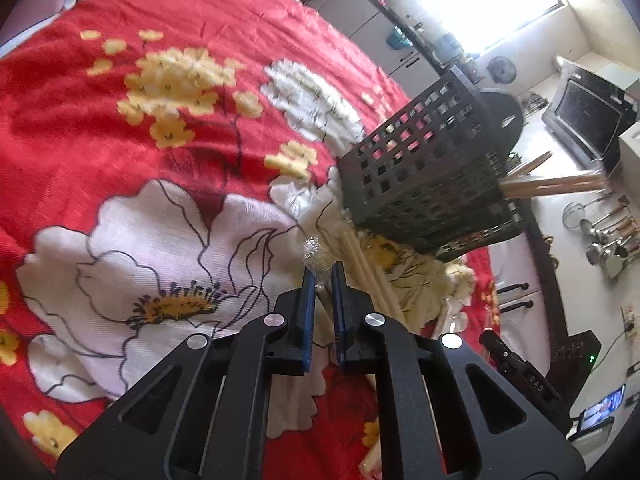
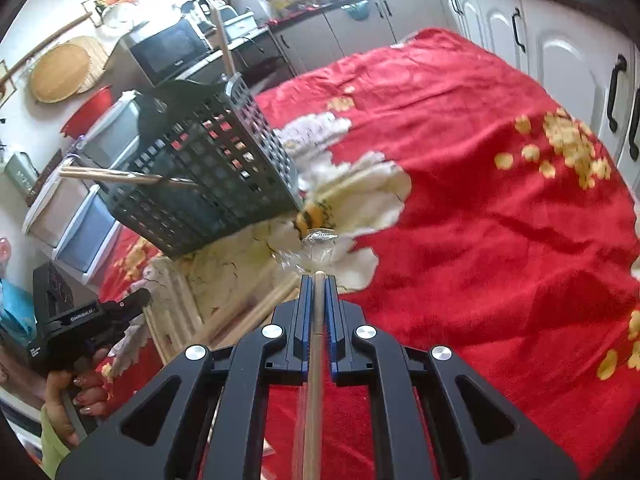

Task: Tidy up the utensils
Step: 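Lift the left tool's chopstick toward the caddy while the right tool carries its own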

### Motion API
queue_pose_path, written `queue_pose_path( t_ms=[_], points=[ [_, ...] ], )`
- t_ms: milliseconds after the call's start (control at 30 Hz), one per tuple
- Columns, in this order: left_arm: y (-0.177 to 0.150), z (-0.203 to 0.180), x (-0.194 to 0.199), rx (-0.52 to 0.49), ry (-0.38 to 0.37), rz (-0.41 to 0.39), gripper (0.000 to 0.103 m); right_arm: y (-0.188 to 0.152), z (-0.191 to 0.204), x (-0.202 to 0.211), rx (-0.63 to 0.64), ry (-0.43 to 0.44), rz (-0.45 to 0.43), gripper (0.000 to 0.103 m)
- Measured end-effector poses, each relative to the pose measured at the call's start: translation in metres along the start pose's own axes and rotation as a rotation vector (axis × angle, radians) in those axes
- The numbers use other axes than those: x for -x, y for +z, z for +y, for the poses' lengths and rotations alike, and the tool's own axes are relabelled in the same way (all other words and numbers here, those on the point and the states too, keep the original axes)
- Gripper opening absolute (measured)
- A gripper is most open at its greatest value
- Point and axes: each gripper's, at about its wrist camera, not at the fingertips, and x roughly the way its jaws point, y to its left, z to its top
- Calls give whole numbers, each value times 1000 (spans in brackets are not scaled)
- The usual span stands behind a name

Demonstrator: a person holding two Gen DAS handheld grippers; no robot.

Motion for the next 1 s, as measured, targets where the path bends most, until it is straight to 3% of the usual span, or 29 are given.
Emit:
queue_pose_path(
  t_ms=[533, 1000],
  points=[
    [16, -11, 81, -73, 70, -266, 4, 15, 40, 40, 133, 90, -84, 6],
    [20, -39, 121, -133, 17, -367, 3, 30, 81, 65, 235, 170, -166, 6]
  ],
)
